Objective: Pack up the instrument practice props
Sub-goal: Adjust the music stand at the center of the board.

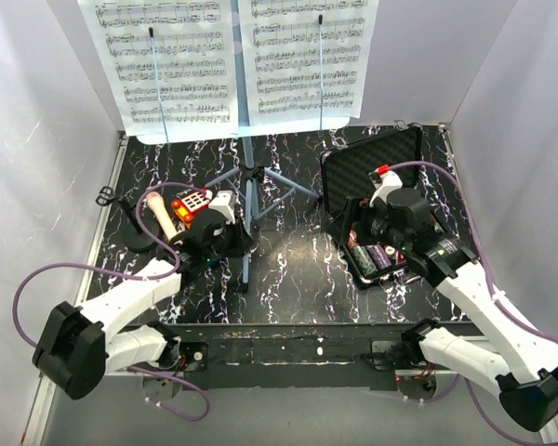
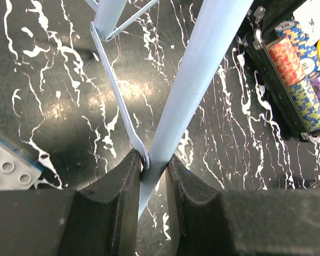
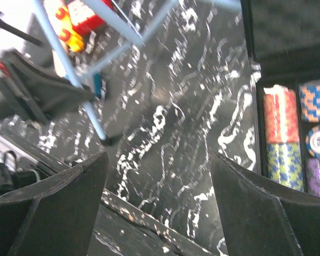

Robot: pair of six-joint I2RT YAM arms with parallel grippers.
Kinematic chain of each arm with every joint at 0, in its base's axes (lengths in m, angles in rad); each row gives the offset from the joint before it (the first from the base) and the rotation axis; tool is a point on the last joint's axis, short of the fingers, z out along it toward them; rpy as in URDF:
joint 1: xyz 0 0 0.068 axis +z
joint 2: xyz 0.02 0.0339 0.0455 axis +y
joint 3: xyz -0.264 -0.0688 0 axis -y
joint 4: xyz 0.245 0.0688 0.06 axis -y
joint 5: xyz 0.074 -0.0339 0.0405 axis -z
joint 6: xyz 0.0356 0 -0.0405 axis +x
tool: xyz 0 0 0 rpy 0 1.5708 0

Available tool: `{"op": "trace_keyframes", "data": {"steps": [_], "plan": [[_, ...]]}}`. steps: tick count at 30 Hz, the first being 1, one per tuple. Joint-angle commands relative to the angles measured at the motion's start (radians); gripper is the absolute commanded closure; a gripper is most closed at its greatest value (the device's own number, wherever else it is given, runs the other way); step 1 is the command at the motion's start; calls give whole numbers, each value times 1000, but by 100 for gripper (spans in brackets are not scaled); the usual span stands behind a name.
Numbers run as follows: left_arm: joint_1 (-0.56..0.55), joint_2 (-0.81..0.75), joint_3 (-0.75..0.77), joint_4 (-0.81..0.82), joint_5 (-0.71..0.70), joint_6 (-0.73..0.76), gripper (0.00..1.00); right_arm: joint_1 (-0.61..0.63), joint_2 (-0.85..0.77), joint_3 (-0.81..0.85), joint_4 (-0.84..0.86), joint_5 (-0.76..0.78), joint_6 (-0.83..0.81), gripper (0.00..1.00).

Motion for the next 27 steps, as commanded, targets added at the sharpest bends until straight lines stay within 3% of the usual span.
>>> {"op": "trace_keyframes", "data": {"steps": [1, 12, 13, 16, 18, 21, 27], "plan": [[-13, -121, -11, -2, 61, -50, 100, 3, -33, 104, 101, -31, -13, 15], [-9, -224, -42, -108, 0, -4, 100, 4, -125, 172, 64, -44, -111, 14], [-13, -227, -39, -105, 0, 1, 94, 3, -136, 181, 53, -39, -121, 14], [-13, -215, -12, -95, -34, 12, 57, 3, -171, 205, 23, -4, -134, 14], [-13, -200, 13, -83, -35, 21, 46, 1, -194, 219, 17, 8, -133, 11], [-13, -183, 57, -71, -28, 38, 39, 3, -219, 253, 10, 24, -113, 9], [-13, -217, 113, 1, 32, 42, 39, 0, -257, 325, 79, 87, -137, 8]]}}
